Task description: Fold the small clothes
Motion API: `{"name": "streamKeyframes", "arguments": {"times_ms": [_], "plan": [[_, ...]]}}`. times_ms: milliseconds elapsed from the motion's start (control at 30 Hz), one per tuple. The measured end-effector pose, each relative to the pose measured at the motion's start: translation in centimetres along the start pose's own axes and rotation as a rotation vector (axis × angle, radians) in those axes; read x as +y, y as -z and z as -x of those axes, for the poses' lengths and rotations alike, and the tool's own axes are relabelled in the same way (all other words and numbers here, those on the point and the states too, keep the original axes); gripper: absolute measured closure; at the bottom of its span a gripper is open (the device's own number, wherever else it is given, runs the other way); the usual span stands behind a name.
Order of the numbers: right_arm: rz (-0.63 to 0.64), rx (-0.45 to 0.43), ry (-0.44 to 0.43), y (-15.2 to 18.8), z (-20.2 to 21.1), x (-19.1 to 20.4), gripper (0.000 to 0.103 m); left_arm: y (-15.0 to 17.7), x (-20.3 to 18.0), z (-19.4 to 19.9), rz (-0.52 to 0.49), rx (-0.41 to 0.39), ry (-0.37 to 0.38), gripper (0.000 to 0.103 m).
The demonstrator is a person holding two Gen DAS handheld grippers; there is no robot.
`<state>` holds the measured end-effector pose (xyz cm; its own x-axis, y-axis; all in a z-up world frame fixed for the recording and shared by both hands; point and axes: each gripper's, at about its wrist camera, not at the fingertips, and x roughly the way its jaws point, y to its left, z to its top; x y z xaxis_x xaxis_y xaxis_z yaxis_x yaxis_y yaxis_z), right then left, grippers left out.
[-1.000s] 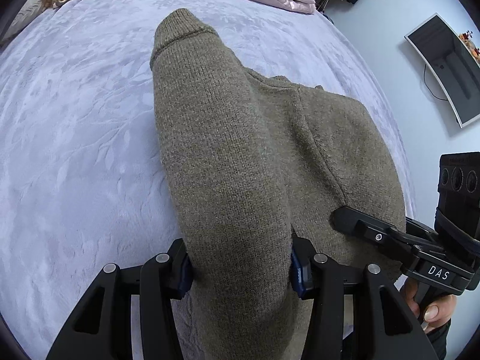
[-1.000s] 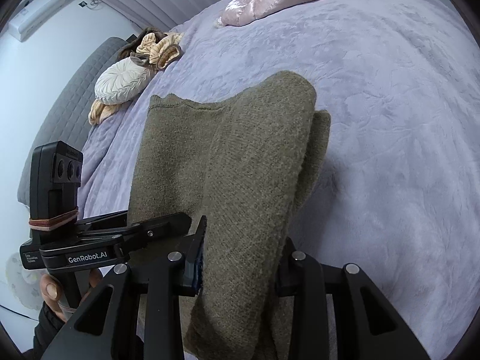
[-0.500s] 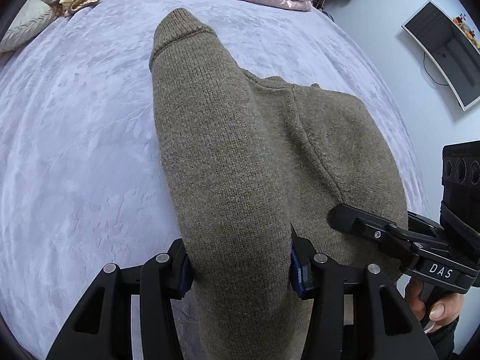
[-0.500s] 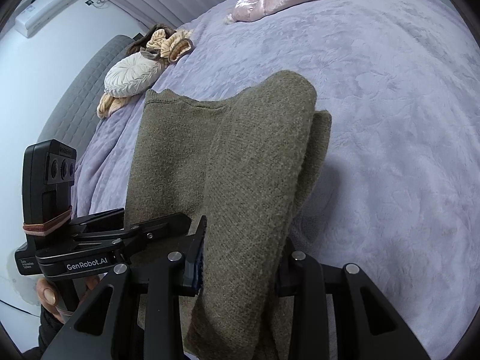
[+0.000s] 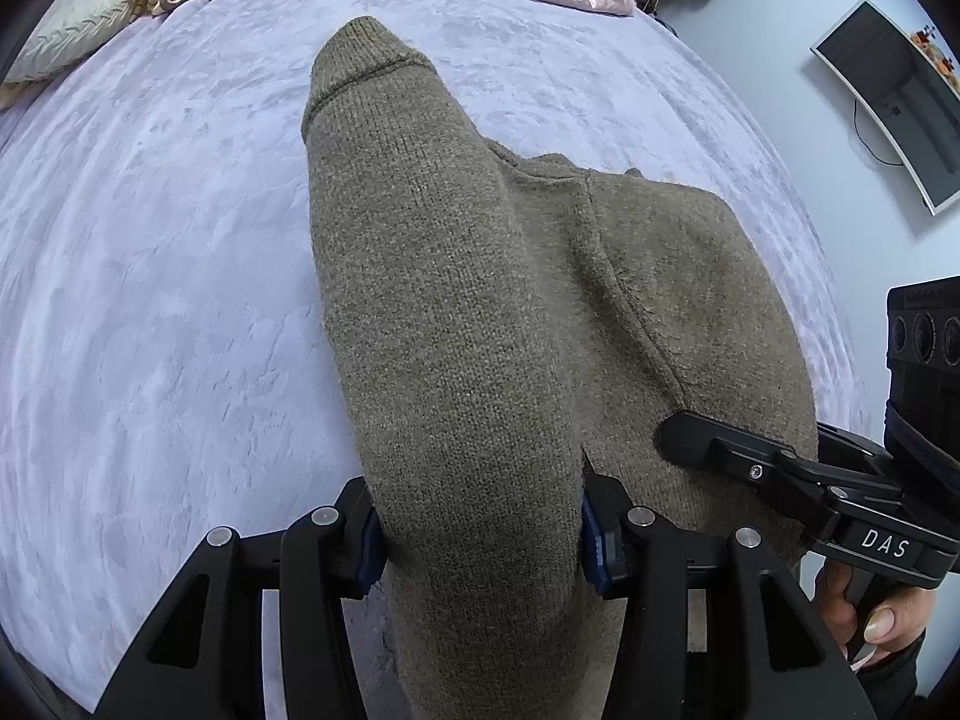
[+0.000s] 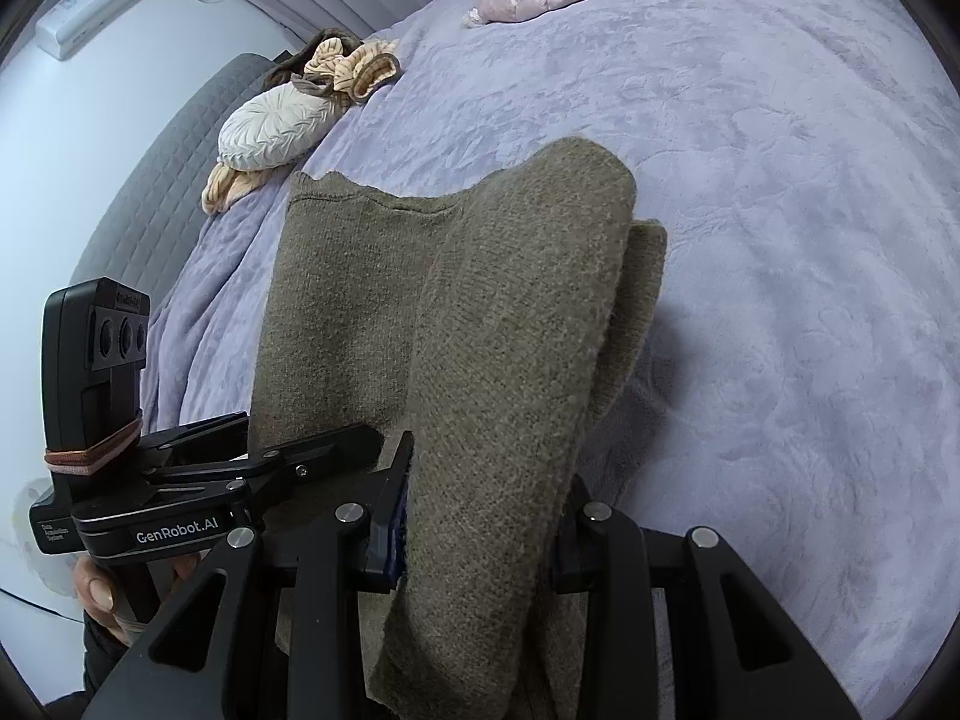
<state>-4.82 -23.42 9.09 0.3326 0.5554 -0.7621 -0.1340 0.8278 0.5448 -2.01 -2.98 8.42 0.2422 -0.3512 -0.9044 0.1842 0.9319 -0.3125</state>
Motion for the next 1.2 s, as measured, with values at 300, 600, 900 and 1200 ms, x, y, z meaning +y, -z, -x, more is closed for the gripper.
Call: {"name": "streamKeyframes", "arguments": {"times_ms": [300,600,900,1200], "plan": [[-0.018,0.023,-0.008,1.3,-1.0,0.0,0.067,1.2,0.8,-1.2,0.009,0.027,0.009,0.052],[-0.067,0.04,0.044,1.4,-2.4,-2.3,0.044,2.1,2.2,-1.9,0.053,-0.009,-0.089,0.017],[0.129,-0.124,0.055,2.0,3.5,-0.3,0.037,4.1,1.0,1.5,-0.017,-0.142,-0.248,0.017],[0.416,-0.031,0.022,6.0,-0.1,4.0,0.035,6.1,1.2,0.4,-0.049,-0.152,-0.313,0.016]]}}
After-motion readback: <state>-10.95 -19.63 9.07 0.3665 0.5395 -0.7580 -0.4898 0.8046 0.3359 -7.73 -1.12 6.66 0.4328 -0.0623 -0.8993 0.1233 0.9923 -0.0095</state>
